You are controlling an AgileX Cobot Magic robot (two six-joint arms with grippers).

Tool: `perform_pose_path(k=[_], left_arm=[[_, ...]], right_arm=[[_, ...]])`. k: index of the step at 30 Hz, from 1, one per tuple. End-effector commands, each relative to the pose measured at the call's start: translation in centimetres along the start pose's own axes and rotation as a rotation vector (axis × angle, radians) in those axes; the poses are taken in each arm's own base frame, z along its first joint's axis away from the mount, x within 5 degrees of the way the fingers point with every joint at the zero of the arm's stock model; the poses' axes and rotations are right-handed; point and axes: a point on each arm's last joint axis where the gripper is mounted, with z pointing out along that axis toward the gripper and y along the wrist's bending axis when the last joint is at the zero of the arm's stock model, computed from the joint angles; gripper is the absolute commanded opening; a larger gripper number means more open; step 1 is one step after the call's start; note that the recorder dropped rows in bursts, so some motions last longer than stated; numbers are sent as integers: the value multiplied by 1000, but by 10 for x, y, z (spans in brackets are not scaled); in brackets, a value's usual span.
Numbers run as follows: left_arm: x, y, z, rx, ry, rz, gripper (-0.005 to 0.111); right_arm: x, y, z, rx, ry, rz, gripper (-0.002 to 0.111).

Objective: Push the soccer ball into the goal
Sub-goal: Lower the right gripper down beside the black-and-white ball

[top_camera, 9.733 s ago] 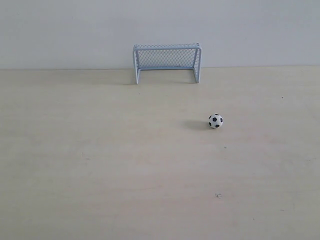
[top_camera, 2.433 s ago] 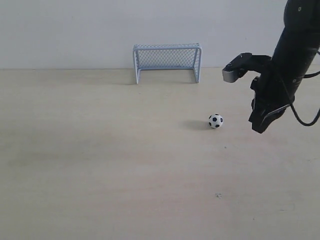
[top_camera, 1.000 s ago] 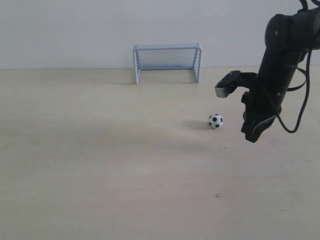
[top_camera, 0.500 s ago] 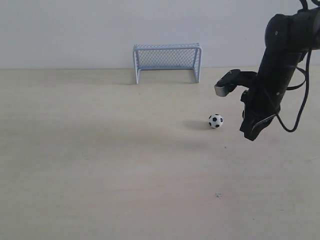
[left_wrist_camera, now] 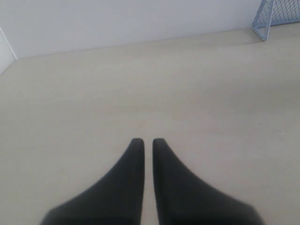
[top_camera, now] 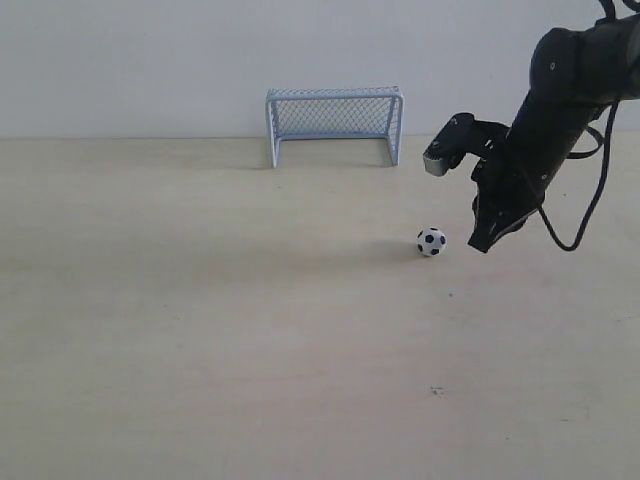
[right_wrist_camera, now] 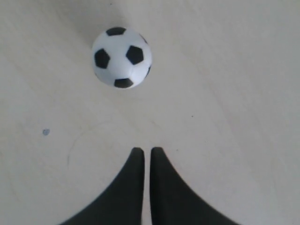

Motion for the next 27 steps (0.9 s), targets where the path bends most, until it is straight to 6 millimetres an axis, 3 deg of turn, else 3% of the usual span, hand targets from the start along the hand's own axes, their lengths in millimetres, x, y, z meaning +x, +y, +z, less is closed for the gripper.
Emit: perform_pose_path(k=[1, 8, 27], left_arm=[[-2, 0, 0, 8, -3, -7, 6], [-2, 0, 0, 8, -3, -7, 6], [-2, 0, 0, 8, -3, -7, 6]], right_arm=[[-1, 0, -3, -5, 0, -146, 0], [3, 4, -3, -64, 32, -432, 0], [12, 15, -5, -233, 47, -956, 0]])
